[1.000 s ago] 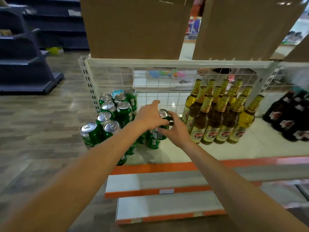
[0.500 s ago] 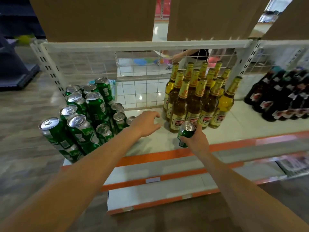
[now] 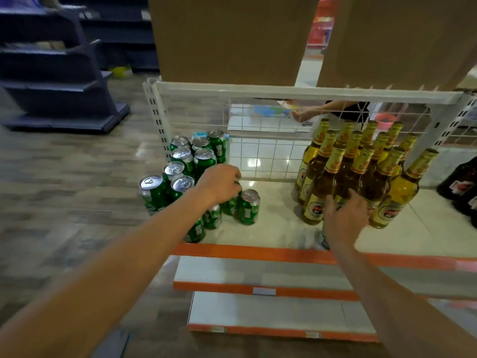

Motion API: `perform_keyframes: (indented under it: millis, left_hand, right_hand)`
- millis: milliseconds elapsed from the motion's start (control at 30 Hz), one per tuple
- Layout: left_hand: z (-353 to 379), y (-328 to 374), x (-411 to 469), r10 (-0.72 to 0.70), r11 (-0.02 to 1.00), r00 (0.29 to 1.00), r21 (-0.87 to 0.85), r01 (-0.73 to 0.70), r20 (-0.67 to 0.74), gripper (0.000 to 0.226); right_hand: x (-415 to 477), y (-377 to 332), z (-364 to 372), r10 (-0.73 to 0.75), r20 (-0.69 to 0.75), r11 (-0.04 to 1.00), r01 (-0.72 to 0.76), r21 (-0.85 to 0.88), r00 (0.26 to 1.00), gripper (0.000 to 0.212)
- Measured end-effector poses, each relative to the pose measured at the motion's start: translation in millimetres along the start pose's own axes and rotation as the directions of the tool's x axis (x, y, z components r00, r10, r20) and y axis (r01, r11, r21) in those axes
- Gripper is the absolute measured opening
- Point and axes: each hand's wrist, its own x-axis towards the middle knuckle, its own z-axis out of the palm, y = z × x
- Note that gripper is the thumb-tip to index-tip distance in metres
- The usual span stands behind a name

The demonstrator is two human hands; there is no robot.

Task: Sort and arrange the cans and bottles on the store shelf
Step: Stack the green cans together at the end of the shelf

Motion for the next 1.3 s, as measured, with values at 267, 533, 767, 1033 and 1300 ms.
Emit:
perform_keyframes:
  millis: [267, 533, 767, 1033, 1300]
  left_hand:
    - [-54.6, -76.5, -34.3, -0.108, 0.96, 0.986, 0.272, 0.069, 0.128, 0.062]
    - [-47.2, -96.8, -37.8, -0.002, 0.923, 0.98, 0.377, -0.074, 0.199, 0.084]
    - [-50.4, -75.2, -20.2, 0.059, 0.974, 0.986, 0.209, -0.092, 0.158, 0.101]
    - [-20.5, 15.2, 13.3, 0.178, 0.972, 0.974, -0.18, -0.151, 0.14, 0.101]
    - [50.6, 94.6, 30.9, 0.323, 0.91, 0.936, -0.316, -0.267, 0.14, 0.08]
  right_hand:
    - [-14.5, -115.4, 32.3, -0.35, 0.428, 0.936, 0.328, 0.127, 0.833, 0.044]
    - [-62.0, -159.1, 55.1, -0.421, 0.59, 0.896, 0.417, 0.152, 0.689, 0.046]
    - [-74.4, -168.5, 57.8, -0.469, 0.704, 0.87, 0.418, 0.263, 0.534, 0.091]
    - [-51.3, -123.7, 29.1, -0.349, 0.567, 0.924, 0.173, 0.342, 0.746, 0.095]
    - [-27.3, -41.0, 5.3, -0.172, 0.569, 0.983, 0.101, 0.154, 0.804, 0.062]
